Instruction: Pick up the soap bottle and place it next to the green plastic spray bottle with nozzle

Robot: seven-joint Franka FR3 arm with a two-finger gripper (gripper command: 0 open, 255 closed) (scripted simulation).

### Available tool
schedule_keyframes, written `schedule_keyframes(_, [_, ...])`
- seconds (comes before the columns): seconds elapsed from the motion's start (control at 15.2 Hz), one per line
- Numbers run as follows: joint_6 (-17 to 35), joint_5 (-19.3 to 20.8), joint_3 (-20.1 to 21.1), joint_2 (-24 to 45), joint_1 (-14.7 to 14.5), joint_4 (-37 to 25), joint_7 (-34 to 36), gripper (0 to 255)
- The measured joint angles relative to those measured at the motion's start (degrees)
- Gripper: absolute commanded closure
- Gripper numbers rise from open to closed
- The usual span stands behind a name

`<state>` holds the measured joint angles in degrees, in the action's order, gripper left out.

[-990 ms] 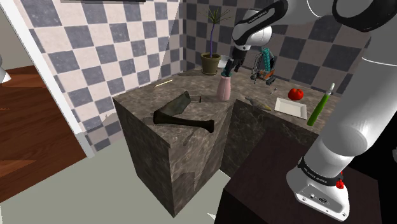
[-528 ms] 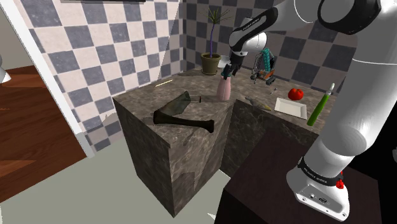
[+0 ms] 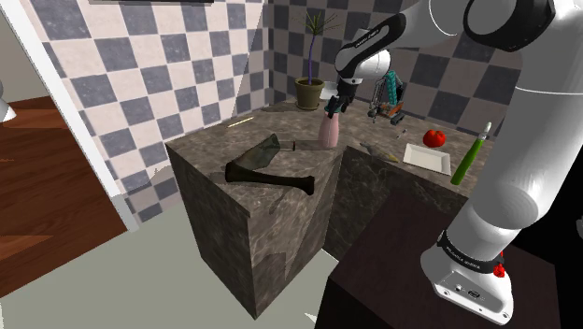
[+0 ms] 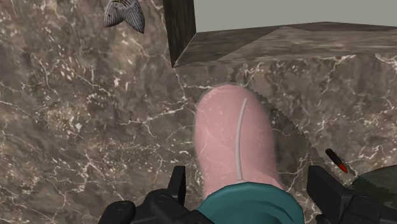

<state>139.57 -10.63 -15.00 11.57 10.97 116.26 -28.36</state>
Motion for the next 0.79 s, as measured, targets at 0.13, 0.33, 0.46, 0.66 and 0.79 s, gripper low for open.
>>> schedule_keyframes(0.13, [0.0,0.0,0.01,-0.01,-0.01,-0.01,0.0,255])
schedule_keyframes(0.33, [0.0,-0.01,0.0,0.0,0.0,-0.01,-0.01,255])
schedule_keyframes(0.46, [0.0,-0.01,0.0,0.0,0.0,-0.01,-0.01,255])
schedule_keyframes(0.66, [0.0,-0.01,0.0,-0.01,0.0,-0.01,-0.01,255])
schedule_keyframes(0.79, [-0.35,0.16,-0.04,-0.26,-0.04,-0.09,0.14,255])
